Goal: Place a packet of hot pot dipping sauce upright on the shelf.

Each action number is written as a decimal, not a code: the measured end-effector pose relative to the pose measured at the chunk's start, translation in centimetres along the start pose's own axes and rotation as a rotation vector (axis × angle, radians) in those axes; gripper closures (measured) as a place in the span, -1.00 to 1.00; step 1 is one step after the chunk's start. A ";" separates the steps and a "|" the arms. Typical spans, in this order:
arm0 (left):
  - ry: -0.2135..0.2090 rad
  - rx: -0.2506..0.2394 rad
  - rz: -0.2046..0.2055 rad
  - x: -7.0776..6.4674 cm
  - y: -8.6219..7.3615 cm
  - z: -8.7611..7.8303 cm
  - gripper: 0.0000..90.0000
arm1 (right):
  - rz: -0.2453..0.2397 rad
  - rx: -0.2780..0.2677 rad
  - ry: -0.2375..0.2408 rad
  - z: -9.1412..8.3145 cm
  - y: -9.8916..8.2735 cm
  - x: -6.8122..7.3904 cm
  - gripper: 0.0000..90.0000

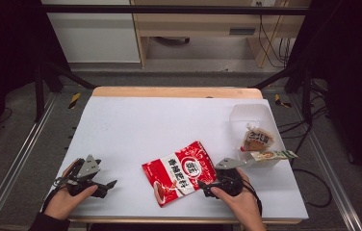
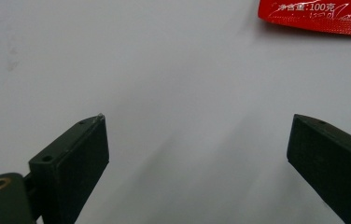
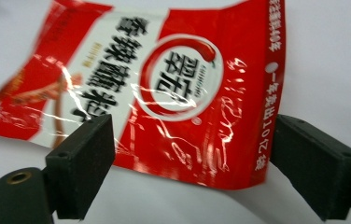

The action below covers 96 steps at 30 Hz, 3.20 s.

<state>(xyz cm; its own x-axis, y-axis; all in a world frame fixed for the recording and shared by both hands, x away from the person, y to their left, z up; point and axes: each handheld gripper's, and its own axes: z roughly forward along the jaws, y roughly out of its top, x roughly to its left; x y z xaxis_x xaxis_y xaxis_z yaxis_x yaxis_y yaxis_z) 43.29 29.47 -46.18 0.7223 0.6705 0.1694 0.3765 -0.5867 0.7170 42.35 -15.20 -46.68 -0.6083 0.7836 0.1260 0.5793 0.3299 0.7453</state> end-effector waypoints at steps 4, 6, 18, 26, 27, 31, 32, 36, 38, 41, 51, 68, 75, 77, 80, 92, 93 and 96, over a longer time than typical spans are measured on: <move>0.000 0.002 0.002 0.0 0.0 0.0 -0.88 | -0.014 -0.026 0.032 -0.3 0.2 0.7 -0.63; -0.001 0.002 0.002 0.0 0.0 0.0 -0.88 | -0.011 -0.005 0.013 -0.2 0.1 0.8 -0.60; -0.002 0.011 0.011 0.0 0.0 0.1 -0.88 | -0.010 0.050 -0.010 0.5 0.0 0.1 0.09; -0.005 0.015 0.012 -0.1 0.0 0.1 -0.88 | -0.080 0.037 -0.022 0.4 1.2 0.0 0.91; -0.006 0.010 0.006 -0.2 0.0 0.1 -0.88 | -0.115 0.044 -0.023 0.5 1.7 0.1 0.97; -0.007 0.010 0.007 -0.2 0.0 0.1 -0.88 | -0.174 0.040 -0.033 0.7 3.2 0.5 1.00; -0.007 0.010 0.007 -0.2 0.0 0.1 -0.88 | -0.174 0.040 -0.033 0.7 3.2 0.5 1.00; -0.010 0.008 0.006 -0.2 0.0 0.1 -0.88 | -0.224 0.042 -0.043 1.1 5.0 1.1 1.00; -0.008 0.007 0.008 -0.2 0.0 0.1 -0.88 | -0.252 0.040 -0.046 1.3 5.6 1.4 1.00; -0.008 0.004 0.012 -0.2 0.1 0.0 -0.87 | -0.306 0.031 -0.055 1.6 7.1 2.2 1.00; -0.013 -0.012 0.000 -0.1 0.2 -0.1 -0.87 | -0.384 0.002 -0.047 2.7 9.2 3.3 1.00; 0.006 0.016 0.106 1.3 4.9 -1.2 -0.81 | -0.567 -0.060 0.011 3.6 14.0 7.6 1.00; 0.024 0.000 0.139 2.3 7.7 -1.6 -0.81 | -0.611 -0.075 0.018 4.0 14.6 8.7 1.00; 0.045 -0.020 0.148 2.6 8.6 -1.9 -0.80 | -0.621 -0.084 0.021 3.9 14.7 9.0 1.00; 0.049 -0.034 0.157 2.7 9.4 -2.1 -0.79 | -0.632 -0.089 0.028 3.6 14.9 9.1 1.00; 0.037 -0.088 0.162 3.4 11.1 -2.7 -0.58 | -0.668 -0.099 0.042 3.0 15.7 9.5 1.00; 0.033 -0.094 0.166 3.5 11.2 -2.7 -0.53 | -0.671 -0.100 0.042 2.9 15.8 9.5 1.00; 0.023 -0.102 0.170 3.6 11.4 -2.8 -0.40 | -0.673 -0.098 0.044 2.9 15.8 9.6 1.00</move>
<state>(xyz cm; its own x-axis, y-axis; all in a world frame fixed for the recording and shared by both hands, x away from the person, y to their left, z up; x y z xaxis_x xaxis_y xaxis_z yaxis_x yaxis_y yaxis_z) 48.52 26.48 -35.49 0.7566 0.5764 0.3088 0.1886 -0.6445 0.7410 47.27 -0.94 -35.58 -0.8416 0.4016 -0.3612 0.0164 0.6873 0.7262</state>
